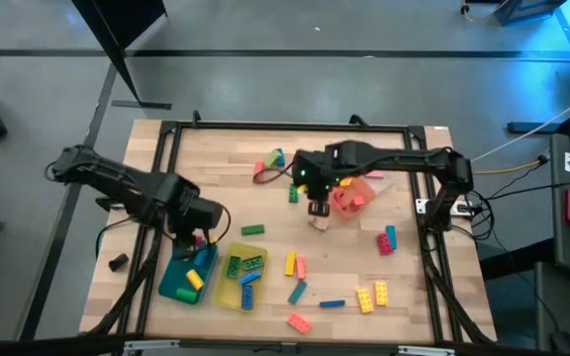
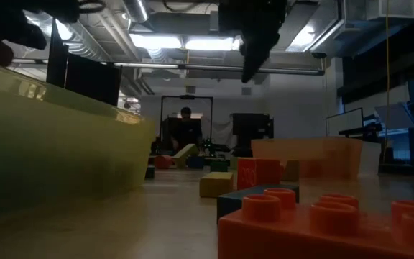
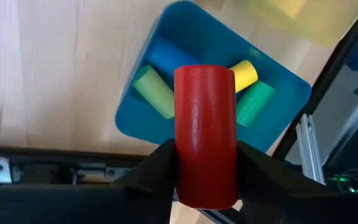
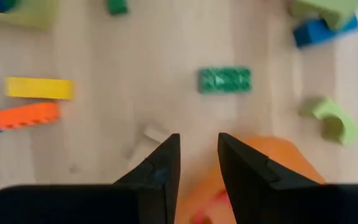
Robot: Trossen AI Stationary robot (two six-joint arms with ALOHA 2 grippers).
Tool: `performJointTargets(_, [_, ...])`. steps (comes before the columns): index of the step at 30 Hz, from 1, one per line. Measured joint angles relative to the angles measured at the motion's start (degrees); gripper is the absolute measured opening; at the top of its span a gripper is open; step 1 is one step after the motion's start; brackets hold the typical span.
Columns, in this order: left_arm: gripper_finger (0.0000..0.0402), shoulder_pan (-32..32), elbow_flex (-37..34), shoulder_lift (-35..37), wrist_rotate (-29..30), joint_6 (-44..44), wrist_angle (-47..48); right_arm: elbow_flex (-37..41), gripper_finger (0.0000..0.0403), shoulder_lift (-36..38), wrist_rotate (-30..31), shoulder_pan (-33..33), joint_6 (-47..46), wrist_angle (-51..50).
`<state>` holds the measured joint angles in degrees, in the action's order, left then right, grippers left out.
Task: Sort blocks by size
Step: Put the red cylinder block into the blue bin, then put the brown arch block into the orange bin
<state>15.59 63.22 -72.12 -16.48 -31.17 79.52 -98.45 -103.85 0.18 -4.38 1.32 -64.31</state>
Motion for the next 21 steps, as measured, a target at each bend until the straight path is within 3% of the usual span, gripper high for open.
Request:
performJointTargets(6, [0.0147,5.90,0.00,-0.07,3.98,-4.73,-0.85,0.00,0.0108,0.00,0.16,5.05,0.02,1.79])
performJointTargets(14, [0.0178,7.73,0.00,-0.09,5.36,-9.23,-0.84,0.02,0.0112,-0.02,0.20,7.44,-0.24,1.74])
performJointTargets(21, [0.0193,7.70,0.00,-0.09,7.85,-6.74,-4.80,0.02,0.0177,-0.02,3.06,7.36,-5.88,1.07])
